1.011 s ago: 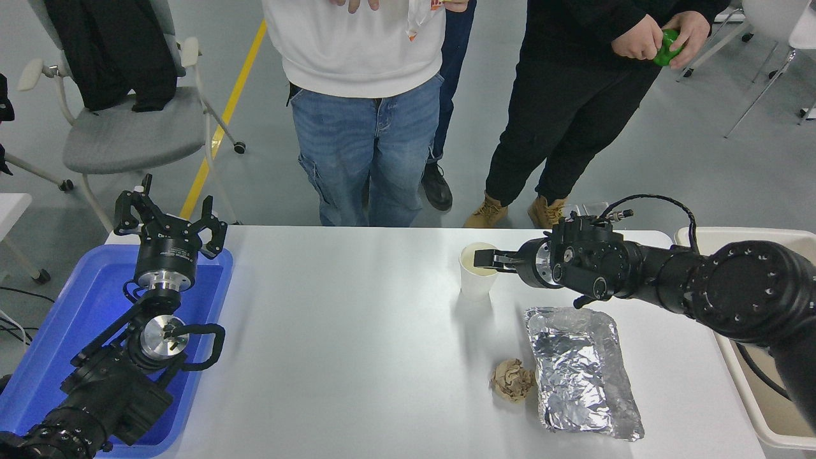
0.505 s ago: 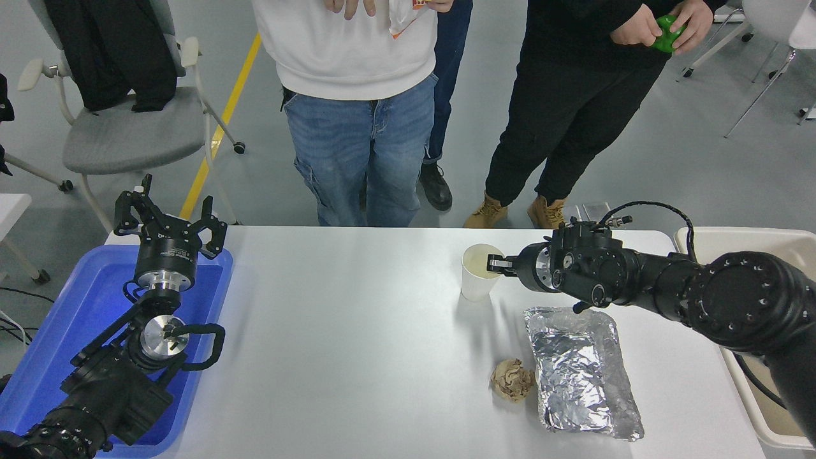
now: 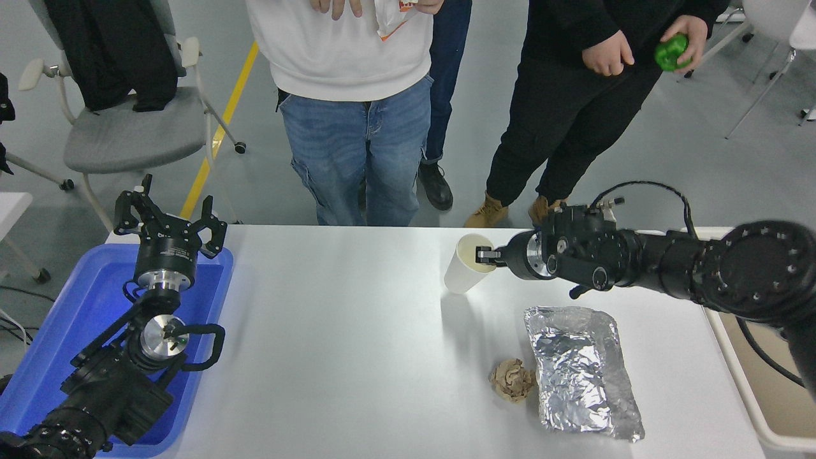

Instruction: Pick up paper cup place in dustbin

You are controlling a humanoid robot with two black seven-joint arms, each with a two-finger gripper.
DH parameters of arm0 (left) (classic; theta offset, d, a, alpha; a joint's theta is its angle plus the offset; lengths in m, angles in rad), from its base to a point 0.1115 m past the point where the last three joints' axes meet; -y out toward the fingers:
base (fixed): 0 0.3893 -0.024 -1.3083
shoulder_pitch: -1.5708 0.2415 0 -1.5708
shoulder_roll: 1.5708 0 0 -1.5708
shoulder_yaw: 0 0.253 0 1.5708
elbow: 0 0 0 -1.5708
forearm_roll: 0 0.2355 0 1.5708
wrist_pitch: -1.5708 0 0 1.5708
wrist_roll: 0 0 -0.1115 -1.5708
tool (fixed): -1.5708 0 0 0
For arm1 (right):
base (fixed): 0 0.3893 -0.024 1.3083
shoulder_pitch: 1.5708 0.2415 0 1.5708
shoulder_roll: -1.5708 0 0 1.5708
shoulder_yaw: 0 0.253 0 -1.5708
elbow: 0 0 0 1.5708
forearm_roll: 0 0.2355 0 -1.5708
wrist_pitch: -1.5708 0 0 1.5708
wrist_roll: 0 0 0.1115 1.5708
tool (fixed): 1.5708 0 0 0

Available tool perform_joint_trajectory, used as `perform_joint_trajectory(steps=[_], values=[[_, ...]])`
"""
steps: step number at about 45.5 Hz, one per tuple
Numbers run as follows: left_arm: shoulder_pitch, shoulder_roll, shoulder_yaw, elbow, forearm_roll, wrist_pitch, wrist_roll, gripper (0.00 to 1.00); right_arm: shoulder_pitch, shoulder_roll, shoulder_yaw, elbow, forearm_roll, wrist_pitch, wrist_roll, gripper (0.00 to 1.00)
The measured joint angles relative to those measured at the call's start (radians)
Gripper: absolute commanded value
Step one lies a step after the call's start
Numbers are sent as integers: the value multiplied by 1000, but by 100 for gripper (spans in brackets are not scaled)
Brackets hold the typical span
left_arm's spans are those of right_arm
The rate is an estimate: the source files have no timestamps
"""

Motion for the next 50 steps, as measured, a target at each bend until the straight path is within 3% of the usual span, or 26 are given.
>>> perform_joint_trajectory(steps=[14,24,40,50], values=[[2,2,-1,0,0,0,0,99,471,-202,-161,341,-1,186,-6,0],[3,2,-2,0,0,0,1,99,693,-252,-242,448,5,293,-6,0],[2,2,-1,0,0,0,1,99,834,-283,-302,526,-1,341,-8,0],[1,1,0,0,0,0,0,99,853,-418,-389,520,-149,342,-7,0]])
